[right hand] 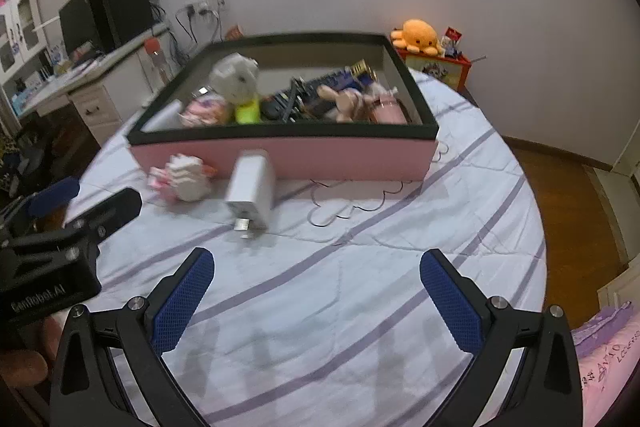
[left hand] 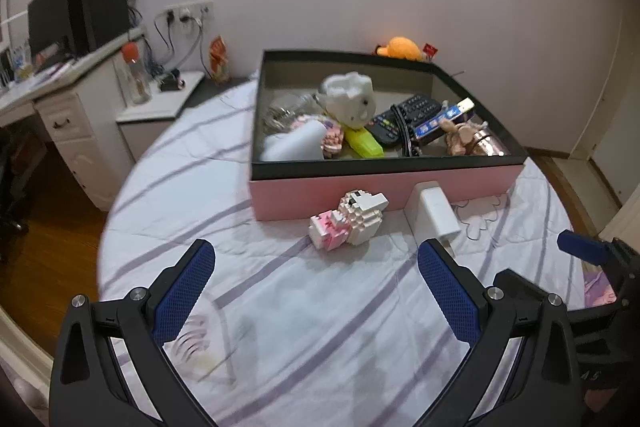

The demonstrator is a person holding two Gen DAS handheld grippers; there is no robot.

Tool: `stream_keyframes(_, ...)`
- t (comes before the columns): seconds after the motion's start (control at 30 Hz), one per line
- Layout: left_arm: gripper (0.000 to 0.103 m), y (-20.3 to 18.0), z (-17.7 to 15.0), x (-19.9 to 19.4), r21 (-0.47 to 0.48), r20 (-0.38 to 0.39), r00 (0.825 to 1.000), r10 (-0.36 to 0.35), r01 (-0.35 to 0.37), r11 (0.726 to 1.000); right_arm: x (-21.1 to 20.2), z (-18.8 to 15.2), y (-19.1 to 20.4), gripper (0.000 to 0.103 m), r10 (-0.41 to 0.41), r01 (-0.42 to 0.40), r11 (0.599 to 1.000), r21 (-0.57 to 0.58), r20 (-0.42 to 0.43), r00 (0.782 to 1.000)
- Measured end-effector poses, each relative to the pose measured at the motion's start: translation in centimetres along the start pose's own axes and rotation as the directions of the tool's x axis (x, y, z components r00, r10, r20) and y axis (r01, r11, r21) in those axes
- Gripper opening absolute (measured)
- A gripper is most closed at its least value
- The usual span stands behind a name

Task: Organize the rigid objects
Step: 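Withdraw both tools from the box toward the pink block figure and charger, then grasp the pink block figure with the left tool while the right tool grasps the white charger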

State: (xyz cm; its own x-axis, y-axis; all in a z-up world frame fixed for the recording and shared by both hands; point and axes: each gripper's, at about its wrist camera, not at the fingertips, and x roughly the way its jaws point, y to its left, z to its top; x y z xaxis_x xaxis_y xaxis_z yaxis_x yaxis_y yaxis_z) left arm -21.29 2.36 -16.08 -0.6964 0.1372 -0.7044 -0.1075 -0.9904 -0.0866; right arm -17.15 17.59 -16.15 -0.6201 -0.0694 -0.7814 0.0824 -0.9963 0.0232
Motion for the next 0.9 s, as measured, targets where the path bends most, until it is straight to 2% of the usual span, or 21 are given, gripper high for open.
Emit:
stream_keyframes(0.17, 0.102, -0.5, 0.2, 3.8, 0.013, -0.059, 0.998, 0.022, -0.021, 1.0, 2.2, 0.3, 0.0, 0.103, 0.01, -0.011, 1.0, -0.022, -0.028, 1.0)
stream_keyframes(0.4, 0.101, -0.1, 0.6, 6.3, -0.023, -0.096, 0.995, 0.015, -0.017, 1.0, 4.0, 0.7, 0.2, 0.103, 0.059, -0.062, 0.997, -0.047, -0.047, 0.997)
stream_keyframes(0.57, 0.078, 0.9, 0.5, 6.6, -0.077, -0.091, 0.996, -0.018, 0.011, 0.997, 5.0, 0.9, 0.8, 0.103, 0.084, -0.088, 0.994, -0.067, -0.056, 0.995)
stream_keyframes(0.63, 0.074, 1.1, 0.5, 6.5, -0.081, -0.087, 0.996, -0.027, 0.02, 0.996, 5.3, 1.1, 1.3, 0.103, 0.089, -0.094, 0.993, -0.078, -0.056, 0.994)
stream_keyframes(0.7, 0.067, 1.3, 0.4, 6.3, -0.081, -0.082, 0.996, -0.028, 0.022, 0.996, 5.6, 1.4, 1.7, 0.103, 0.095, -0.098, 0.992, -0.078, -0.051, 0.994)
stream_keyframes(0.77, 0.053, 1.7, 0.3, 6.1, -0.088, -0.08, 0.996, -0.03, 0.023, 0.996, 5.7, 1.8, 2.0, 0.103, 0.109, -0.112, 0.991, -0.077, -0.041, 0.993)
stream_keyframes(0.9, 0.051, 2.7, 0.1, 5.8, -0.112, -0.072, 0.996, -0.044, 0.036, 0.993, 6.4, 2.5, 2.9, 0.102, 0.124, -0.126, 0.989, -0.08, -0.034, 0.992)
